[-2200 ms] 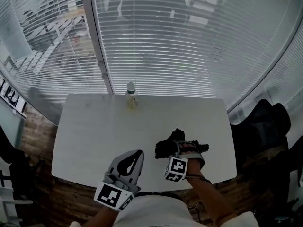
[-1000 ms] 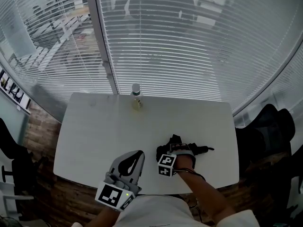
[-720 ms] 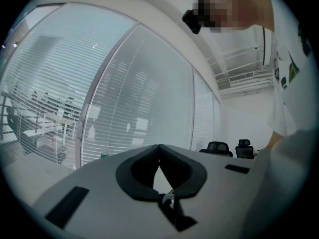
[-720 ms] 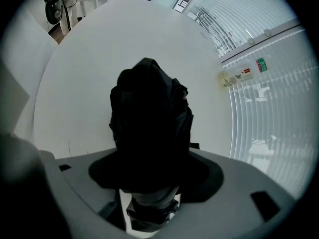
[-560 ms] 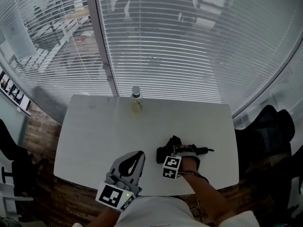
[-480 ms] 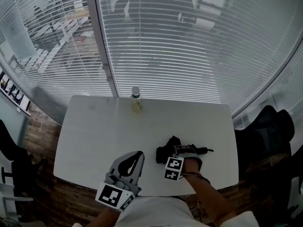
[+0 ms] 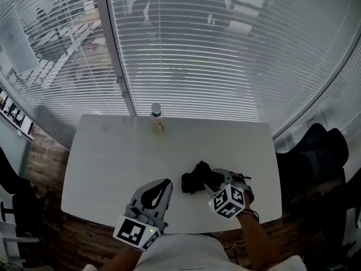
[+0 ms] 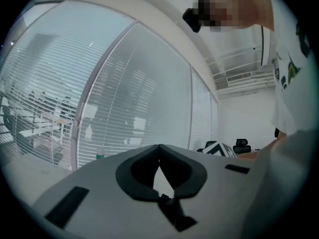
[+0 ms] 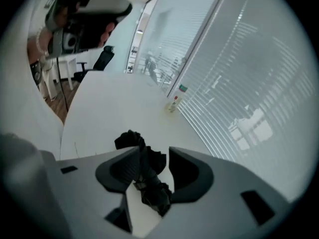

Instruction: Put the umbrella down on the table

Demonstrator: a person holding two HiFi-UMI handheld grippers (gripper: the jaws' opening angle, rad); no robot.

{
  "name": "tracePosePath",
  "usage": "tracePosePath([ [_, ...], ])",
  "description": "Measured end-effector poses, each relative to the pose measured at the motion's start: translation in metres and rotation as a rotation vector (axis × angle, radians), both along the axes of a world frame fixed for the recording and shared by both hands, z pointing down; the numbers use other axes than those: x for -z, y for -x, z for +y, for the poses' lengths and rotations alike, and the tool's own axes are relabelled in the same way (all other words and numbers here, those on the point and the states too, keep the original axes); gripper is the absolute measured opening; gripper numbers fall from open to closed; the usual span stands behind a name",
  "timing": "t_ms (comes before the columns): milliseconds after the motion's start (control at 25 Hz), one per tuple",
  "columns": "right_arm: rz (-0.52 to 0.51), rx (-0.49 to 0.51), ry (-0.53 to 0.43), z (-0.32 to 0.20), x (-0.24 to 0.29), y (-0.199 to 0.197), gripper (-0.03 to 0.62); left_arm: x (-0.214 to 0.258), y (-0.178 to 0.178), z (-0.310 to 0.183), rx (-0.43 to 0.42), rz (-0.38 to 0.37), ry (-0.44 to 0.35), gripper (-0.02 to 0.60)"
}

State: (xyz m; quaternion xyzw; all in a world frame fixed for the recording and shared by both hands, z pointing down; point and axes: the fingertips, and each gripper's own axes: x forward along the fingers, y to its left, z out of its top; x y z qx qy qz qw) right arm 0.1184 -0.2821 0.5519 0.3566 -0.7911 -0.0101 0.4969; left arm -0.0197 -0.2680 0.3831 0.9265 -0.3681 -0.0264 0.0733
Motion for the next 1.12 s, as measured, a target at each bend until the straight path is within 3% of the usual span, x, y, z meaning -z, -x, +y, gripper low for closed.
tracePosePath([
  [360, -0.475, -0.149, -0.181, -0.001, 0.100, 0.004, 0.153, 0.006, -0.007, -0.003, -0.005, -0.015, -0.012, 0.012],
  [560, -0.660, -0.181, -0.272, 0.008, 0.148, 0.006, 0.135, 0.010, -0.008, -0.003, 0.001, -0.021, -0.021, 0.011],
  [800, -0.788, -0.180, -0.368, 0.026, 0.197, 0.009, 0.109, 0.016, -0.006, 0.000, 0.008, -0.012, -0.030, 0.012],
  [1120, -0.815, -0.154, -0.421, 0.041, 0.209, 0.014, 0.081, 0.020, -0.004, 0.003, 0.016, 0.004, -0.035, 0.012],
])
